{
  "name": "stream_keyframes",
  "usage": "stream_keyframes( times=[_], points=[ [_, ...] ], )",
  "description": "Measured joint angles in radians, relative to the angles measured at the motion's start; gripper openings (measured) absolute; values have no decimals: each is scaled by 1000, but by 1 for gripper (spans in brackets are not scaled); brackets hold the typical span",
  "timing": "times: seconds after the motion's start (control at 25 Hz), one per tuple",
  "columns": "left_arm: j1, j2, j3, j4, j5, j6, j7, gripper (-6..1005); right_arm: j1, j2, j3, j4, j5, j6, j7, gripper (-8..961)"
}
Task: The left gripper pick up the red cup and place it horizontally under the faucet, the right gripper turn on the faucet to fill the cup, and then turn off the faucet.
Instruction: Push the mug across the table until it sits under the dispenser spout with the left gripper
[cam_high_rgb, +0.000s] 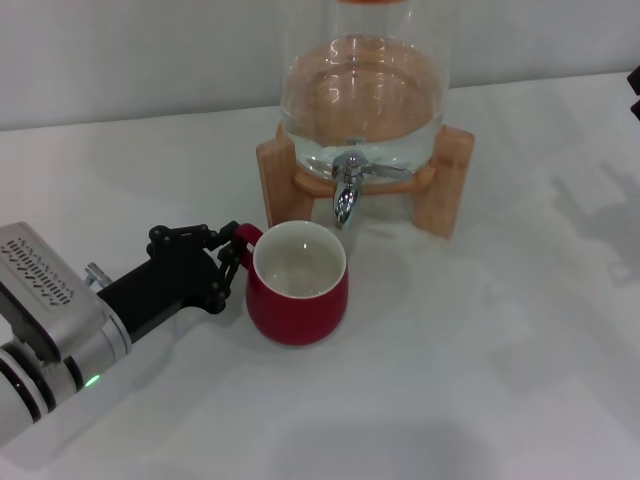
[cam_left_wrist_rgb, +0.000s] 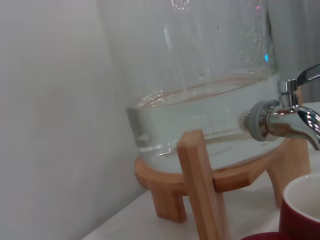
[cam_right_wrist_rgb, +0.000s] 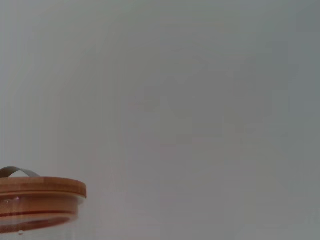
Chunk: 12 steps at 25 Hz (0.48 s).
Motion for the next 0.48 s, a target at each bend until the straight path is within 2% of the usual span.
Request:
stream_keyframes(
  times=[0.48],
  points=[
    [-17,3,0,-1,9,9,0,91,2,0,0,0,0,-4,3,794]
  ],
)
